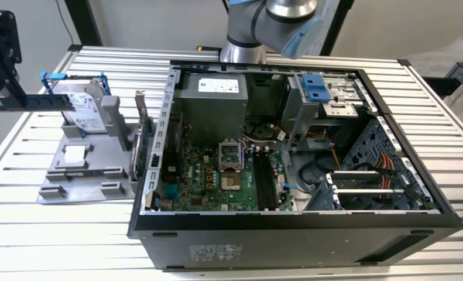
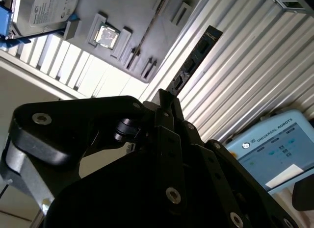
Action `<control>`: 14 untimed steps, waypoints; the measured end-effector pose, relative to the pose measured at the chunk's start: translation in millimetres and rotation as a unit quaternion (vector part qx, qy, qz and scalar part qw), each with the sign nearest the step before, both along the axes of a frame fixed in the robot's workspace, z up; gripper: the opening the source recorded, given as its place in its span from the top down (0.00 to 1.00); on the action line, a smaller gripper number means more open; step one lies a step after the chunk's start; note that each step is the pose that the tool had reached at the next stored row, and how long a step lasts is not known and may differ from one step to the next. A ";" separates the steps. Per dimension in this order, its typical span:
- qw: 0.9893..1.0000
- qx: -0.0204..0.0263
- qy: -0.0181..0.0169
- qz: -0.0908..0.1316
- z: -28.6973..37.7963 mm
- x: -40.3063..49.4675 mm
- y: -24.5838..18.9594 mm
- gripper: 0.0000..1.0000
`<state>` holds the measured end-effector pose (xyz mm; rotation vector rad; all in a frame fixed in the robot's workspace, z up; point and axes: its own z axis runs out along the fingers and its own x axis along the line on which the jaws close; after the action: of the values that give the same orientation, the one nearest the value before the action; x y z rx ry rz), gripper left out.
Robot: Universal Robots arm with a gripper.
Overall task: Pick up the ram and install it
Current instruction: 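Pick up the ram and move it above insertion slot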
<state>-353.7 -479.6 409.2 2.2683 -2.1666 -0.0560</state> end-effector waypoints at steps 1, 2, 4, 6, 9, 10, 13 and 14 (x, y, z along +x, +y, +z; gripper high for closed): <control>1.000 0.000 0.000 0.000 1.0 0.0 0.0 1.00; 1.000 0.000 0.000 0.000 2.0 0.0 0.0 1.00; 1.000 0.000 0.000 0.000 4.3 0.0 0.0 1.00; 1.000 0.000 0.000 0.000 6.1 0.0 0.0 1.00; 1.000 0.000 0.000 0.000 7.7 0.0 0.0 1.00; 1.000 0.000 0.000 0.000 7.9 0.0 0.0 1.00; 1.000 0.000 0.000 0.000 8.5 0.0 0.0 1.00; 1.000 0.000 0.000 0.000 8.8 0.0 0.0 1.00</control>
<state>-353.8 -479.5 417.9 2.2683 -2.1667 -0.0560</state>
